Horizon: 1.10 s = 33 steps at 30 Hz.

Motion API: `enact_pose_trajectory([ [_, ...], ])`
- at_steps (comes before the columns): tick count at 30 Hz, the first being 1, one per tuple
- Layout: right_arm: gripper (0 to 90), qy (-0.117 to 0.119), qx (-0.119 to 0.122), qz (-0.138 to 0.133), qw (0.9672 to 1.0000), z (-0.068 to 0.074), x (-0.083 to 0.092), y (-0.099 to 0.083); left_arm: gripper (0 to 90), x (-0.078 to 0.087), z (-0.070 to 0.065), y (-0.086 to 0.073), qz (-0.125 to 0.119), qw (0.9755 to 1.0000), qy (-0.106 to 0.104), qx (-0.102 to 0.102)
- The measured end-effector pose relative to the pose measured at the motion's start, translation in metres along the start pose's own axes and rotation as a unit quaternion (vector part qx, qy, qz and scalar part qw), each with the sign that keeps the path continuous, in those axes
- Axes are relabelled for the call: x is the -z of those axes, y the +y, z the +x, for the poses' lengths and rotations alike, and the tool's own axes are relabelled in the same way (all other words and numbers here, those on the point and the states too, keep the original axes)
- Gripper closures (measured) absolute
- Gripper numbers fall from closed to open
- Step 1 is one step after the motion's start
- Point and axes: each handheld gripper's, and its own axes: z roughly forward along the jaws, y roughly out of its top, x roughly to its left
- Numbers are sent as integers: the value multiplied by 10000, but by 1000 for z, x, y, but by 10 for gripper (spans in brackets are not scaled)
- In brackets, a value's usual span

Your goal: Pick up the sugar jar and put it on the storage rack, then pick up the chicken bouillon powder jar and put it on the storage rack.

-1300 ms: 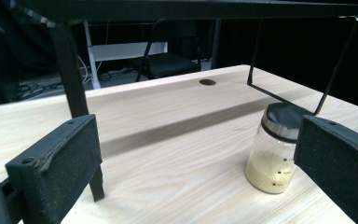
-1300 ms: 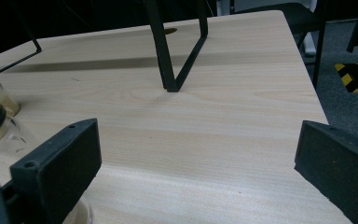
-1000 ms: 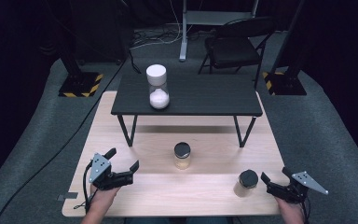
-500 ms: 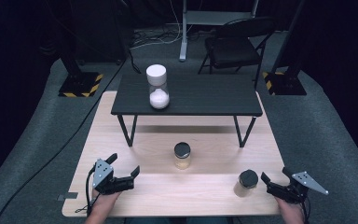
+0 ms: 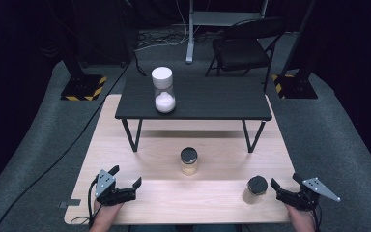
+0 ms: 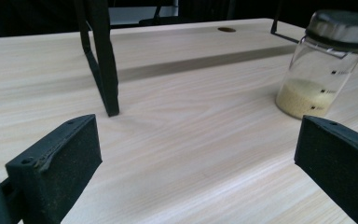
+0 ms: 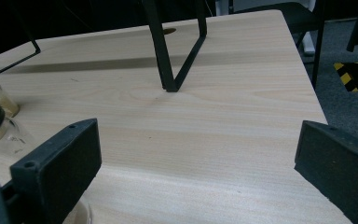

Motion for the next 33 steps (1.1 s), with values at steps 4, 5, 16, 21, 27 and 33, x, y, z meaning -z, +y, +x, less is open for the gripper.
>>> enact_pose_trajectory([
  [4,0,-5,-2,1,10000,0,0,0,1,0,2,-6,23,10000,5,73],
  [5,0,-5,-2,2,10000,0,0,0,0,0,2,-7,22,10000,-7,78],
  [16,0,3,-6,-7,10000,0,0,0,0,0,2,-9,-63,9999,-55,63],
  [21,0,-39,18,-63,10000,0,1,0,0,-1,2,-9,-43,10000,-43,39],
  [27,0,-51,-58,-113,9999,-2,2,2,0,-1,1,-10,-37,10000,-18,-2],
  [33,0,-104,-18,-141,9998,1,5,8,0,-1,1,-9,-27,10000,-12,55],
])
